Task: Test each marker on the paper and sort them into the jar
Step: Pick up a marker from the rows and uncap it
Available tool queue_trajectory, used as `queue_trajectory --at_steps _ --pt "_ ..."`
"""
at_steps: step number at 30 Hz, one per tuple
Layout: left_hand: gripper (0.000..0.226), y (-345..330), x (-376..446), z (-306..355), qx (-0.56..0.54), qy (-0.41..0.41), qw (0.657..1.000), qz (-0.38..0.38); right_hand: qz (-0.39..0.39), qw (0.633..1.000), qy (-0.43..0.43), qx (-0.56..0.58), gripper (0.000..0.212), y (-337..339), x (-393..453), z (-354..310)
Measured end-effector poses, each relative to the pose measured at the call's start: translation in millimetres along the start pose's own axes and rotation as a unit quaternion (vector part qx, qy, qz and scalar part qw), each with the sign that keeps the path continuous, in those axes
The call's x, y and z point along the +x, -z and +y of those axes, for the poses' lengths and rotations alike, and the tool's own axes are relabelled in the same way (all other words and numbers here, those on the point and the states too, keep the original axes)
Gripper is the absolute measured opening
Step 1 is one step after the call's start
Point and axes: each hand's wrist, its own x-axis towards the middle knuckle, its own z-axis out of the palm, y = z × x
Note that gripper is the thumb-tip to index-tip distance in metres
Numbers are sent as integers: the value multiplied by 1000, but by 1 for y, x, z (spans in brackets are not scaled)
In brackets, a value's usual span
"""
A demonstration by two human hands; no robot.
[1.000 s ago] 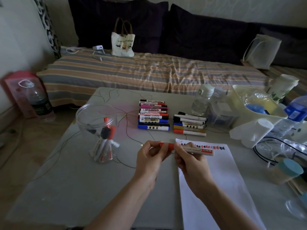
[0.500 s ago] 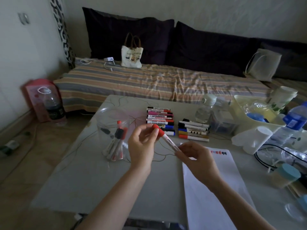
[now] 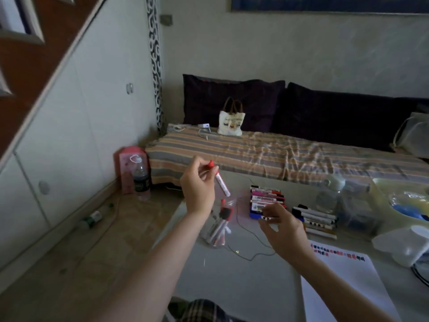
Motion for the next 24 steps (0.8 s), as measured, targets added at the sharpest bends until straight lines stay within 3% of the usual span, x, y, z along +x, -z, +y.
queue_trajectory --at_steps 3,7,9,12,14,15,18,20,24 --pt "16 -1 5 -23 128 -8 990 -59 -4 1000 -17 13 15 7 -9 8" --pt "19 -8 -11 -49 264 19 950 -164 -14 999 -36 3 22 19 -18 28" --pt "19 -11 -17 -48 307 1 935 -175 -17 999 -46 -11 25 25 -20 43" --pt "14 -30 -38 -33 283 -130 937 -158 -21 996 -76 -32 20 29 -15 66" --pt "9 -53 -68 -24 214 -166 936 -226 -27 993 -101 -48 18 27 -8 83" --pt "7 -65 -87 -26 195 -146 927 -286 -37 991 -110 -59 18 24 -5 91" --pt "26 -89 -136 -66 272 -47 842 -464 -90 984 -120 -100 26 14 5 109" --pt "38 -95 -152 -95 350 -37 781 -517 -125 976 -113 -137 36 12 14 117" --pt "48 -110 -153 -113 376 -58 772 -509 -164 965 -66 -194 48 -8 44 131"
